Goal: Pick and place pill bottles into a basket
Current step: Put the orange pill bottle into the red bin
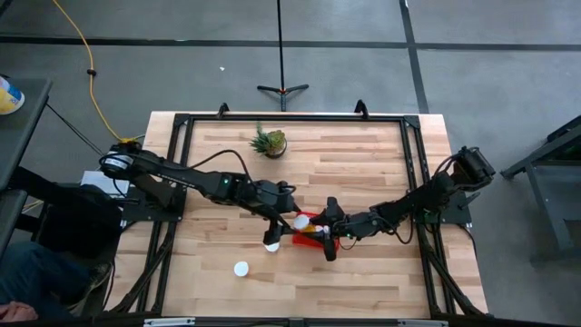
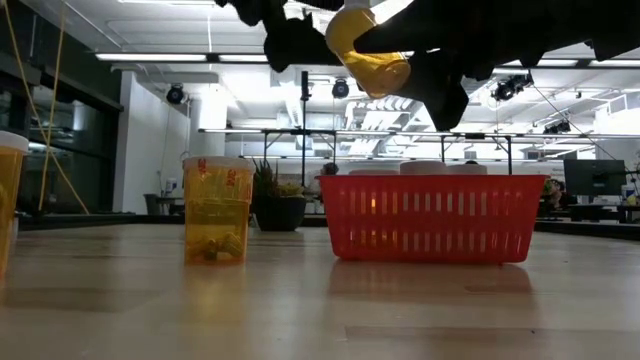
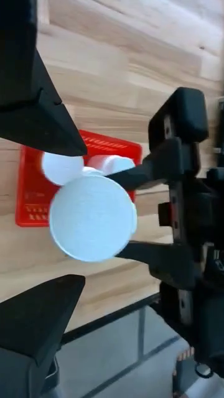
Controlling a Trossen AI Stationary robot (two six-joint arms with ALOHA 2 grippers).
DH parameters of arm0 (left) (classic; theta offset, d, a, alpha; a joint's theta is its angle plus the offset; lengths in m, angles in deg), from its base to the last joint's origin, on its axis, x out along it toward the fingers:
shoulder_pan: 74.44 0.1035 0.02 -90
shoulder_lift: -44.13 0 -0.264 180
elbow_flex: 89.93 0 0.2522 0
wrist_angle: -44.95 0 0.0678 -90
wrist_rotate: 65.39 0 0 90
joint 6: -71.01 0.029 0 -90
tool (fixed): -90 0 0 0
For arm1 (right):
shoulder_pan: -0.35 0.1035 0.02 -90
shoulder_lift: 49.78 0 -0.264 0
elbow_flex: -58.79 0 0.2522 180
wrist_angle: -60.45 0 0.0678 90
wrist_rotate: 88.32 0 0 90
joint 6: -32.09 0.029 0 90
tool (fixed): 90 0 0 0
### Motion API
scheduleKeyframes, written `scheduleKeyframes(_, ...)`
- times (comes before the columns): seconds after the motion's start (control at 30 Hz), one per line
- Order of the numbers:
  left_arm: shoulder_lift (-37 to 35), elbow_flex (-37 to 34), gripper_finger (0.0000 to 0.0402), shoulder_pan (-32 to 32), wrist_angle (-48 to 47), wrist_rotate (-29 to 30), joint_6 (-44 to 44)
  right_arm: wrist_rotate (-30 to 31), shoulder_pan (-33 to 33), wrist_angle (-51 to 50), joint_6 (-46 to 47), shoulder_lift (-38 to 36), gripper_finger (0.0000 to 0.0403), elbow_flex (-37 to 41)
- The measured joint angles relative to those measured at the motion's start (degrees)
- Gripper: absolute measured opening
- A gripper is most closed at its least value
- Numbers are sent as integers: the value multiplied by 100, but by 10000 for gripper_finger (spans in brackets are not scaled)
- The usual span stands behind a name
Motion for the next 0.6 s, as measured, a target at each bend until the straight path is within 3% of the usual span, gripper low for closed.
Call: scheduleKeyframes(0.6,460,17,360,81,772,-89,9,-127,-2,-71,-16,2,169,-4)
